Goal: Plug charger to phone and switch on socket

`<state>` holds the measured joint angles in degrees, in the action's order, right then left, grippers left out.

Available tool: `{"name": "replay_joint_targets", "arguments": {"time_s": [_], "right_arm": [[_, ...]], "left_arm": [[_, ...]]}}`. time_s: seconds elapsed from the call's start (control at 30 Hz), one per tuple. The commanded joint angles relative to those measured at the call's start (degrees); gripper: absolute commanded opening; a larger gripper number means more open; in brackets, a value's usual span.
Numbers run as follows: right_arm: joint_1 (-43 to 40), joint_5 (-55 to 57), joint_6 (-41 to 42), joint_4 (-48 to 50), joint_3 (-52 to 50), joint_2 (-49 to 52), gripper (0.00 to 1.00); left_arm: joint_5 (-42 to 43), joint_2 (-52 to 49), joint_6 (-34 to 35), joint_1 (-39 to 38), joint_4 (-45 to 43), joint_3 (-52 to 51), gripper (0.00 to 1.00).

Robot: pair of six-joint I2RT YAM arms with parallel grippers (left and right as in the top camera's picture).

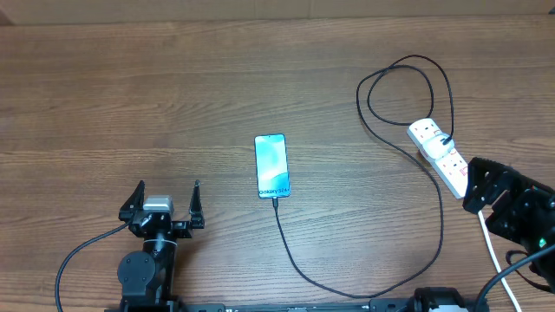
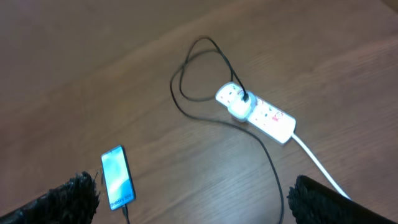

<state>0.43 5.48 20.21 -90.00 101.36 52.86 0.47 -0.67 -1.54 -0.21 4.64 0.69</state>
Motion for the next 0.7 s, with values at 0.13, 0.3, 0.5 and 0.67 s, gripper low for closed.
{"name": "replay_joint_targets", "arguments": {"time_s": [0.13, 0.3, 0.5, 0.67], "right_arm": [[0.2, -3.7, -6.8, 25.0, -26.1, -18.4, 1.00], [0.1, -5.2, -6.7, 49.8, -51.7, -35.7, 1.00], [-1.0, -8.1, -6.6, 72.1, -73.7, -47.9, 1.00], [-0.9, -8.1, -3.7, 85.5, -85.7, -51.5, 1.00]], "left_arm": [[0.6, 0.0, -0.8, 0.6, -0.1, -0.3, 0.99], [0.6, 0.0, -0.8, 0.6, -0.1, -0.3, 1.00], [0.6, 0.0, -0.8, 0.6, -0.1, -0.3, 0.99], [0.6, 0.0, -0.8, 0.6, -0.1, -0.3, 1.00]]}}
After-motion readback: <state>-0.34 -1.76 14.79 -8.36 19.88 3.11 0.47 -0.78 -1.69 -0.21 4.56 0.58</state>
